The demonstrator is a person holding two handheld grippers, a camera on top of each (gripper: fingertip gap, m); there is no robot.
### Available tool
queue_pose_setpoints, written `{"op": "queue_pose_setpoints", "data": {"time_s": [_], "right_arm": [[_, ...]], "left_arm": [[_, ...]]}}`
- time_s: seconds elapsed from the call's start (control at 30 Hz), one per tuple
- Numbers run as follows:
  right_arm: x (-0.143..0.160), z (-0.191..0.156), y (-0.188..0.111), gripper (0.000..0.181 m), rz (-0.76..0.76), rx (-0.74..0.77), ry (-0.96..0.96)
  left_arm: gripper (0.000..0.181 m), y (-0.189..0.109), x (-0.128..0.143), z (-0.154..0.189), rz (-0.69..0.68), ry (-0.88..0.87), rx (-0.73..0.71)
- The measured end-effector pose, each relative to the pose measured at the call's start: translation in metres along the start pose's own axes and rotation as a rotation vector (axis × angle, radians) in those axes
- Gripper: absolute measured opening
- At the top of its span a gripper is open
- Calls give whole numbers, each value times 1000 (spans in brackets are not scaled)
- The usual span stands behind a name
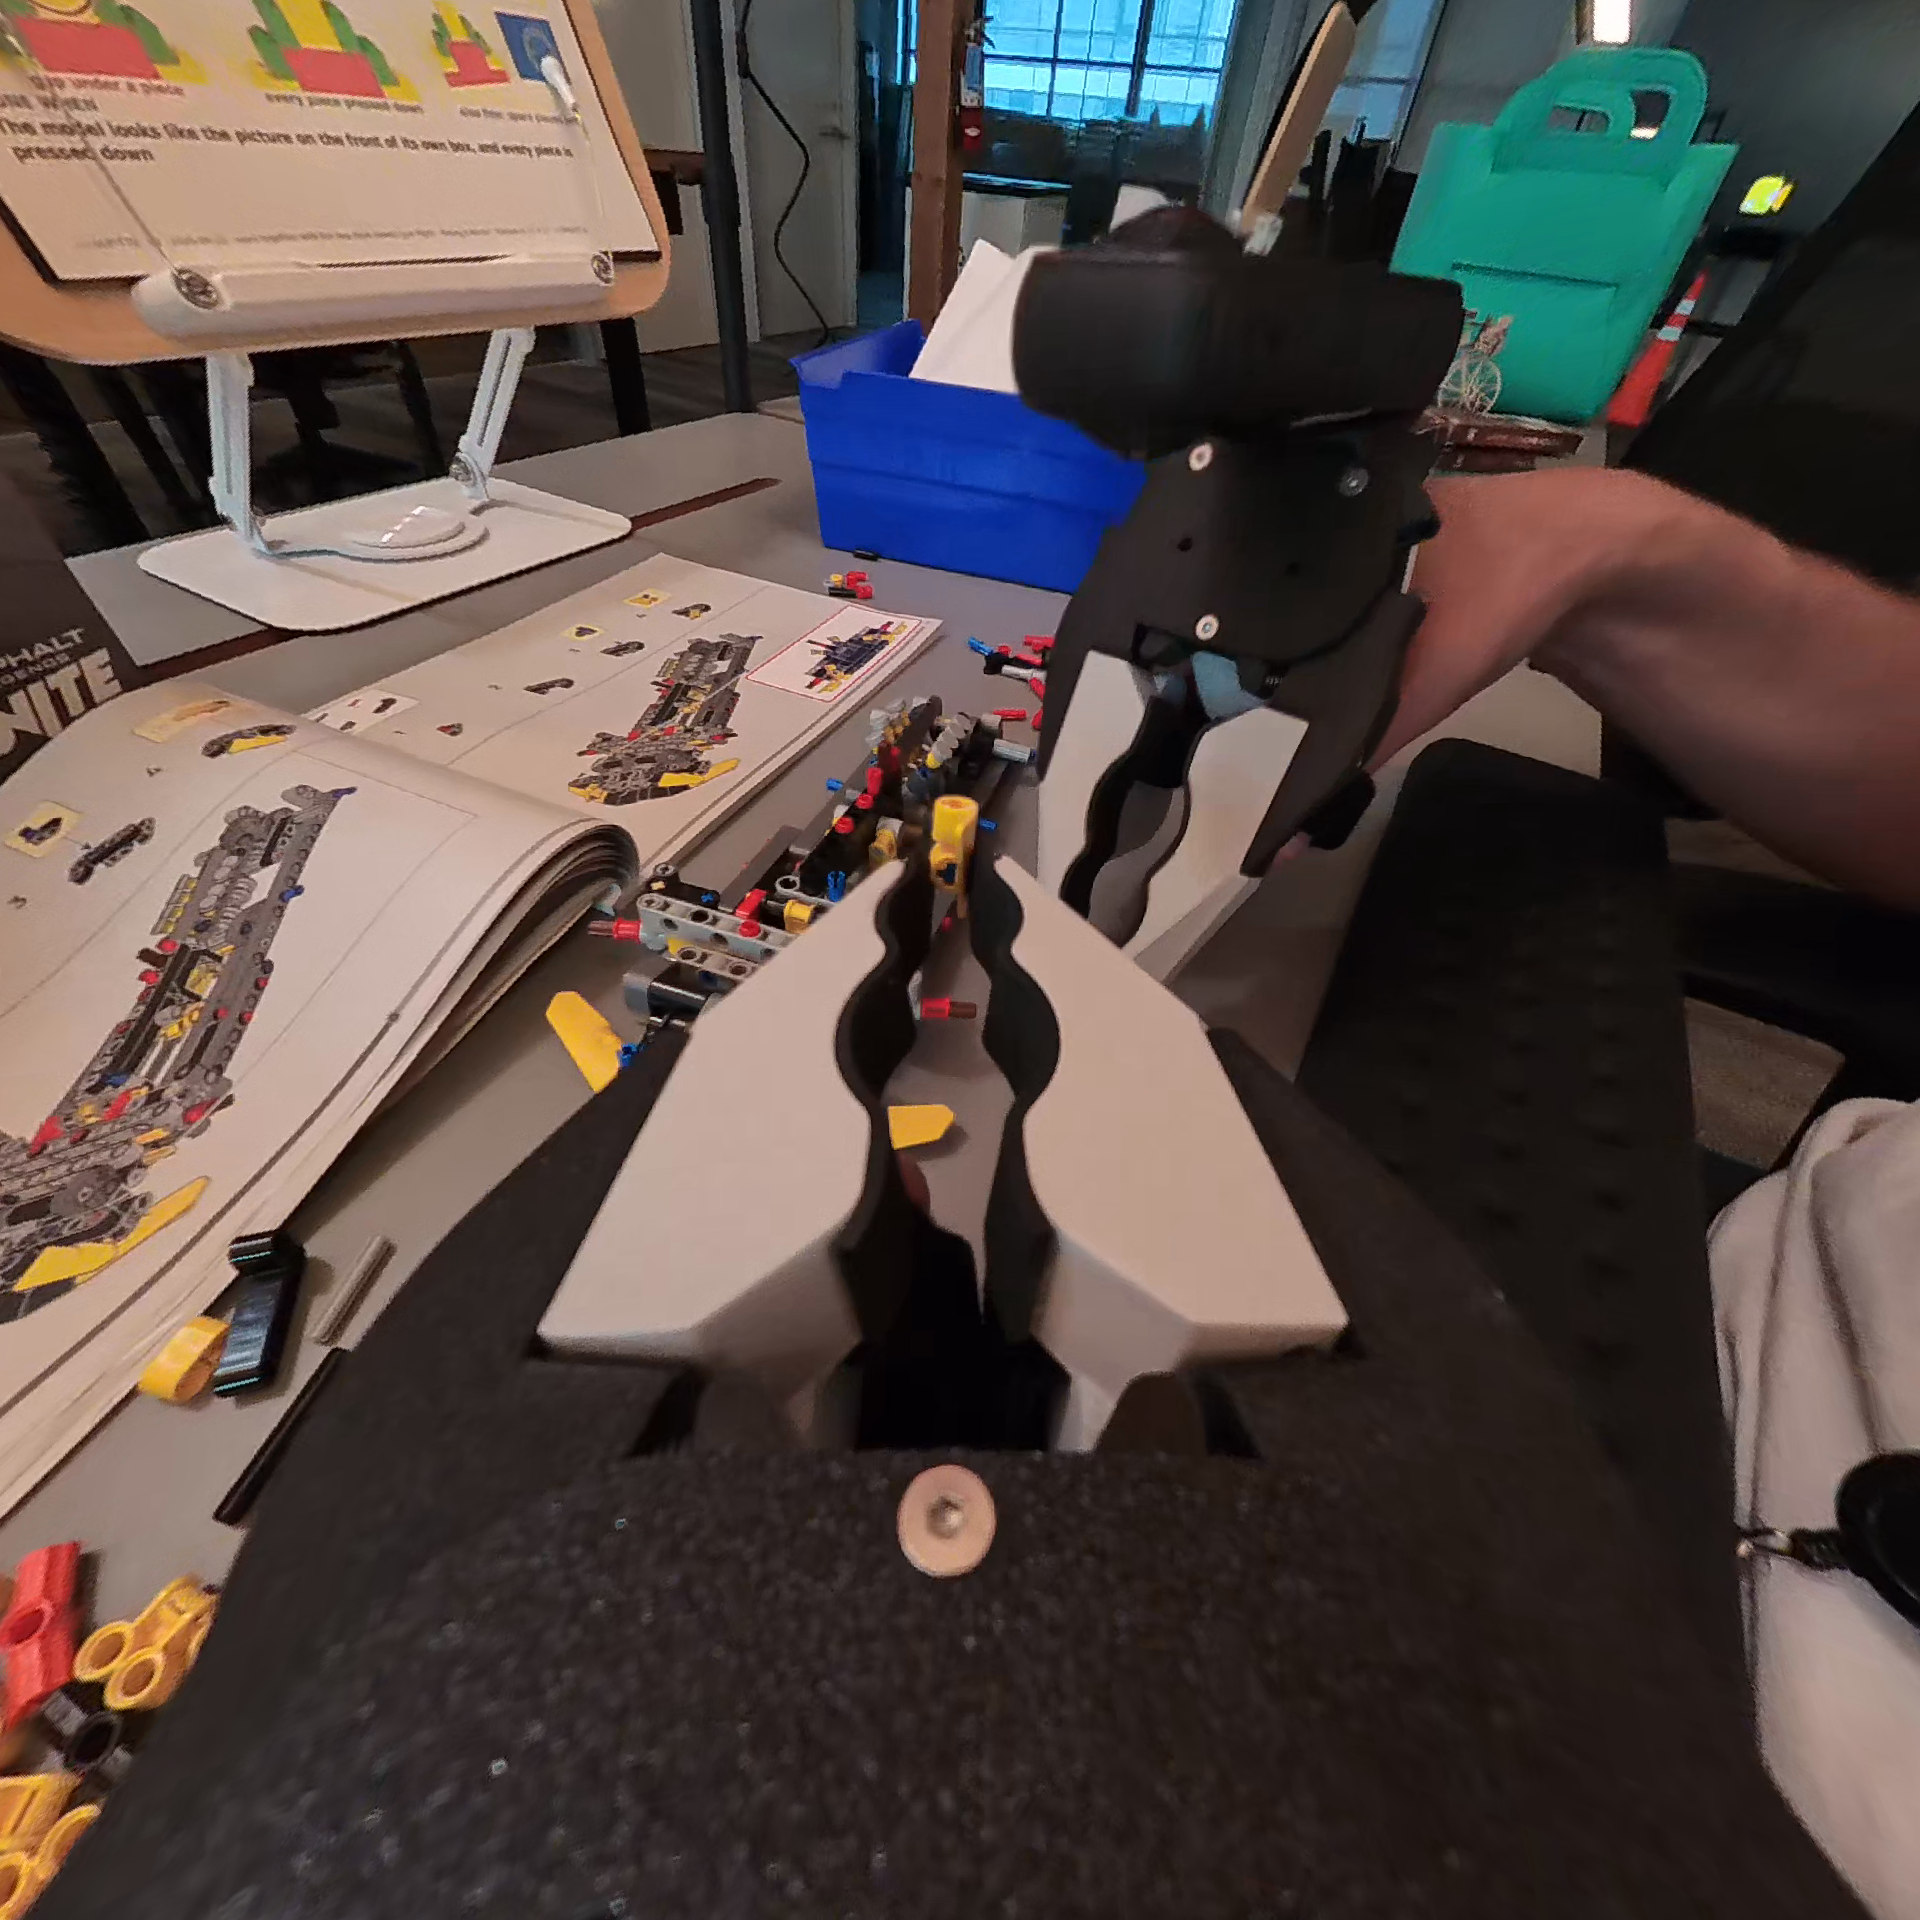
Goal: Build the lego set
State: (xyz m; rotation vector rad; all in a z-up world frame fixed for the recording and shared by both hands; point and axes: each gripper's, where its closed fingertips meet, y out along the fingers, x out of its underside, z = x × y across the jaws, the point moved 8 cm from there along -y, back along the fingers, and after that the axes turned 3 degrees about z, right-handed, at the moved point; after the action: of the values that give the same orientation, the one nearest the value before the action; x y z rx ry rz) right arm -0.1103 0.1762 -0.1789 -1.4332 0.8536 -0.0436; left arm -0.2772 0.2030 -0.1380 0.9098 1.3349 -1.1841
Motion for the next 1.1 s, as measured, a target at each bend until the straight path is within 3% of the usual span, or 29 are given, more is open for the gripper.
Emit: {"op": "queue_pose_setpoints", "data": {"time_s": [0.23, 0.47, 0.67, 0.8, 1.1], "right_arm": [[-9, 1, 5, 8, 52, -35, 4], [-34, 18, -32, 6, 758, -368, 430], [-49, -4, -25, 6, 951, -720, 525], [-52, -7, -17, 6, 1022, -899, 623], [-50, -4, -17, 6, 1032, -743, 572]], "left_arm": [[5, -1, 0, 1, 4, 1, 23], [5, -4, 0, -6, 24, -49, -11], [5, -7, -5, -18, 118, -238, 32], [5, -8, -6, -16, 131, -243, 64], [5, -5, -5, -10, 96, -193, 67]]}}
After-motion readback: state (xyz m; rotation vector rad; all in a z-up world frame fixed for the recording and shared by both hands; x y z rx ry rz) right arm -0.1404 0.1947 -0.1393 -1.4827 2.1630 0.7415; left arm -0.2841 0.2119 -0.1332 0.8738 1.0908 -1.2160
